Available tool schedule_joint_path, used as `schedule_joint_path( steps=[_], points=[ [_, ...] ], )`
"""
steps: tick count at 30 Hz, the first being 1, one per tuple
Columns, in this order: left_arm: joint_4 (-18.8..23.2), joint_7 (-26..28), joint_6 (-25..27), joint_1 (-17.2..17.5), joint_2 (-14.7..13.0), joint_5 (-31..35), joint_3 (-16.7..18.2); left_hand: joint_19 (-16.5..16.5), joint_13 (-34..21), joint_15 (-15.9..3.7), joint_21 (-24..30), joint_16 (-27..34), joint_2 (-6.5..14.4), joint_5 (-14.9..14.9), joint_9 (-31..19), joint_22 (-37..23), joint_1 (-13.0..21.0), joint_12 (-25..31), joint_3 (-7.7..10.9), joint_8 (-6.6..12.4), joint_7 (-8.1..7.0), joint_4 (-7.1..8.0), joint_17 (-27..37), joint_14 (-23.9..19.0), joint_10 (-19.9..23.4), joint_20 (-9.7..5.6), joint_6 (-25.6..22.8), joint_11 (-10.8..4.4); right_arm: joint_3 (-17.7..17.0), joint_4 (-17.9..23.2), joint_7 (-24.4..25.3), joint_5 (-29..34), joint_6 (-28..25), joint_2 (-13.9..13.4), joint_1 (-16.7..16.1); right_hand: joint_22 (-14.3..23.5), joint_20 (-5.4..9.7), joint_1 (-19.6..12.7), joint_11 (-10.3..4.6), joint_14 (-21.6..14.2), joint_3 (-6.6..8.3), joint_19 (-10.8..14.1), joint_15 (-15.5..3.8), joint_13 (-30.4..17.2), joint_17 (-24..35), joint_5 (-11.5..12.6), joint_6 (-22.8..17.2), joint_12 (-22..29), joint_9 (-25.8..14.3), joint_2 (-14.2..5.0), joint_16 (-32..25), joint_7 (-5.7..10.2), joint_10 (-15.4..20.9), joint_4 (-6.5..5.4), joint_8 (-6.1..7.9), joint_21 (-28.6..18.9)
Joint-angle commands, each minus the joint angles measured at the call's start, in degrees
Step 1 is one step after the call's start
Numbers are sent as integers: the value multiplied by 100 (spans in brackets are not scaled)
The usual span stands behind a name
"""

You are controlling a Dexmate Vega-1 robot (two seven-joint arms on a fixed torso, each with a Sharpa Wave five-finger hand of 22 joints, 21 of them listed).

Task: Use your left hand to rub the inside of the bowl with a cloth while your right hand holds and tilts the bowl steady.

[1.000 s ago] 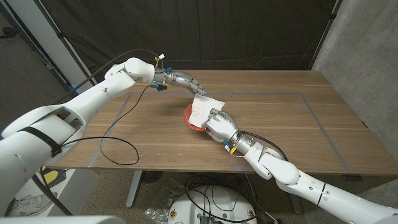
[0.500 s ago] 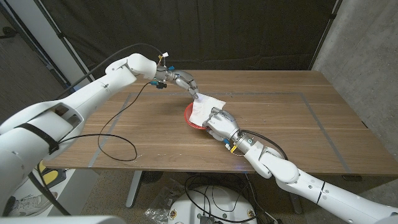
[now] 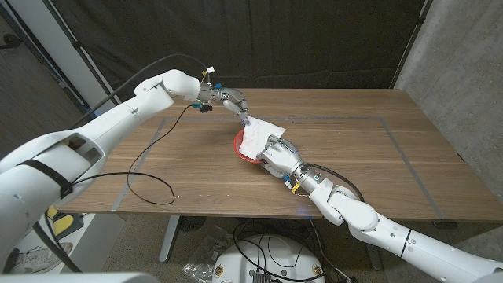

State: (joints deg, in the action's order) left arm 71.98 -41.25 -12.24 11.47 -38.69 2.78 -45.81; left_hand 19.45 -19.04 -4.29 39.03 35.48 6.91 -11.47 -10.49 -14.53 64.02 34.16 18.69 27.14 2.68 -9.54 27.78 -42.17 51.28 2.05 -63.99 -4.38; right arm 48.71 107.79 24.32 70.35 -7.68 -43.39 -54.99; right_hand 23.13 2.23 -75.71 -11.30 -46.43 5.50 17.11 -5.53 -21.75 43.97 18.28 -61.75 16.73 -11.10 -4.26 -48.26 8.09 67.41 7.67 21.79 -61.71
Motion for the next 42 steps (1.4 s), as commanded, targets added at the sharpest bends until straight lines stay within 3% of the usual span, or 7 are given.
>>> schedule_joint_path(
  steps=[1,18,25,31,38,40,42],
  points=[
    [373,912,62,460,-137,35,348,35,-51,-444,48,52,121,38,-72,-20,115,49,63,15,7,42,49,-28,14,-16,-35,25,-7,-28,-16,-86,9,22,-18,-44,733,-47,-15,-79,-21,-63,-787,-31,44,30,-474,-43,-40,-83,64,377,53,-11,-35,-101],
    [722,1871,78,952,-240,-59,741,-333,-558,-315,337,462,395,87,-506,-206,260,244,-58,180,148,281,583,303,-497,-3,319,-12,-27,-42,-17,-189,24,25,4,-302,747,-35,-25,-146,-26,-173,-789,-99,142,33,-525,-190,-78,-69,218,378,129,-11,-118,-413],
    [659,1959,108,991,-188,-175,795,-495,-963,-330,602,644,467,30,-908,-349,273,456,-62,410,-9,500,770,457,-636,-29,732,-43,-20,-120,9,-239,80,52,62,-420,761,-25,-19,-170,-29,-217,-791,-136,179,37,-536,-239,-84,-69,284,379,157,-18,-157,-536],
    [320,1420,4,760,-93,-413,662,-583,-1146,-363,731,667,452,22,-1123,-404,281,532,-42,589,-43,589,817,573,-737,-4,827,-112,-15,-172,17,-292,116,60,98,-544,761,-18,-25,-193,-29,-248,-791,-161,219,40,-545,-293,-95,-63,342,379,169,-18,-189,-647],
    [-121,670,-96,370,70,-530,397,-674,-1171,-257,905,574,301,36,-1311,-440,327,555,-21,880,78,570,734,678,-769,83,612,-33,-18,-229,60,-350,145,67,132,-646,767,-19,-29,-222,-30,-296,-792,-191,246,40,-542,-324,-118,-63,390,380,191,-17,-213,-752],
    [-191,531,-127,261,84,-434,299,-824,-1049,-185,941,321,47,57,-1151,-416,105,430,-131,699,91,630,486,730,-929,125,873,-1,-20,-245,73,-362,146,70,141,-696,765,-21,-33,-232,-32,-305,-792,-204,261,42,-561,-338,-115,-56,412,380,199,-14,-223,-800],
    [-315,364,-205,178,125,-460,244,-1039,-840,-145,948,41,-451,6,-798,-323,-616,249,-571,190,85,898,239,929,-1149,153,1550,28,-23,-254,81,-378,152,67,149,-735,773,-11,-28,-234,-33,-315,-793,-211,260,44,-558,-345,-119,-57,437,380,216,-21,-232,-828]
  ],
)
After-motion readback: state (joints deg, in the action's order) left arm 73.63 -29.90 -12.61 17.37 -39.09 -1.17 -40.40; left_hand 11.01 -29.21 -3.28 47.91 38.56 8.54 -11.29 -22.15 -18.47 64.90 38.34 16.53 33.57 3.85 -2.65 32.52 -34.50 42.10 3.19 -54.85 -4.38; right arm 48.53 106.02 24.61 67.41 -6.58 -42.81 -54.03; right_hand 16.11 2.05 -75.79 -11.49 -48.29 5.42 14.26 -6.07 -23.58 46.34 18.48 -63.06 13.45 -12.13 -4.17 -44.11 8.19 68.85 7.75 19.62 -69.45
